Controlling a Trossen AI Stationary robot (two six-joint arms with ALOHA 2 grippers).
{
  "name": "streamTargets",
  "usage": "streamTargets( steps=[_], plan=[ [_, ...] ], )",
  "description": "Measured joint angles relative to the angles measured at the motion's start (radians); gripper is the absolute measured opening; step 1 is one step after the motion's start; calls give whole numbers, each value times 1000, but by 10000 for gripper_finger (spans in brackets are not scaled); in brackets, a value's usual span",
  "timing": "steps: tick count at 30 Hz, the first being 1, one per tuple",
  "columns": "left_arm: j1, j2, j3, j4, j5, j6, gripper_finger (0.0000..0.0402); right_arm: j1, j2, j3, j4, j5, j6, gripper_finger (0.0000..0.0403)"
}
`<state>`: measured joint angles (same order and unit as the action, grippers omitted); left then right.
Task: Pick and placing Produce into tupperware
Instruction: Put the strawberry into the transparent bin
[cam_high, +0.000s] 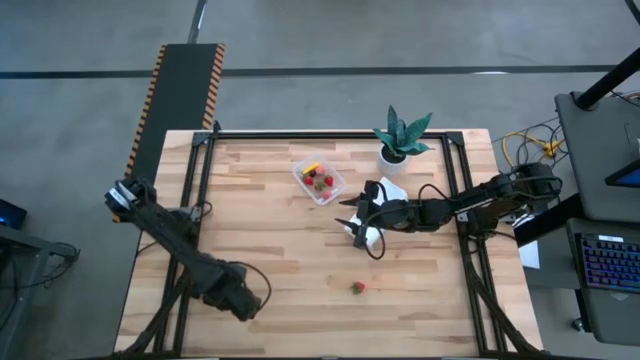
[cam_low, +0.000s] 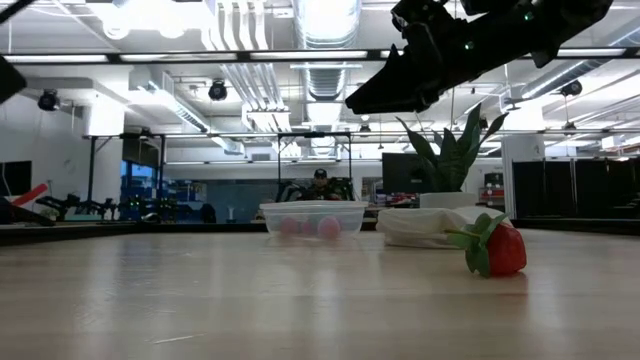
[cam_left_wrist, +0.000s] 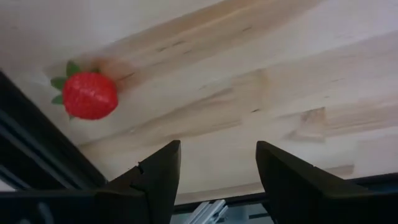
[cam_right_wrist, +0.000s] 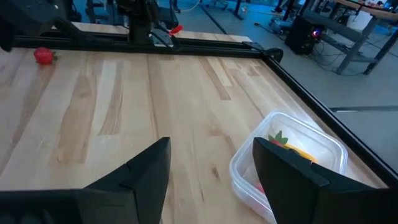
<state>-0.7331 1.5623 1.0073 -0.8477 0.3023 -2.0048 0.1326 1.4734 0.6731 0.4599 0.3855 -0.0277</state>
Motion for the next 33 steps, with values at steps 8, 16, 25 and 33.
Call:
streamTargets(
  steps=[8, 16, 25, 33],
  plan=[
    [-92, 1, -1, 9, -14, -170, 213, 0, 0, -1, -1, 0, 0, 219],
    [-124, 3, -5, -94, -124, -216, 270, 0, 0, -2, -3, -2, 1, 219],
    [-125, 3, -61, -105, -94, -215, 272, 0, 0, -2, -11, -3, 21, 219],
    [-150, 3, -83, -106, -58, -215, 272, 0, 0, -7, -15, -3, 28, 219]
  ],
)
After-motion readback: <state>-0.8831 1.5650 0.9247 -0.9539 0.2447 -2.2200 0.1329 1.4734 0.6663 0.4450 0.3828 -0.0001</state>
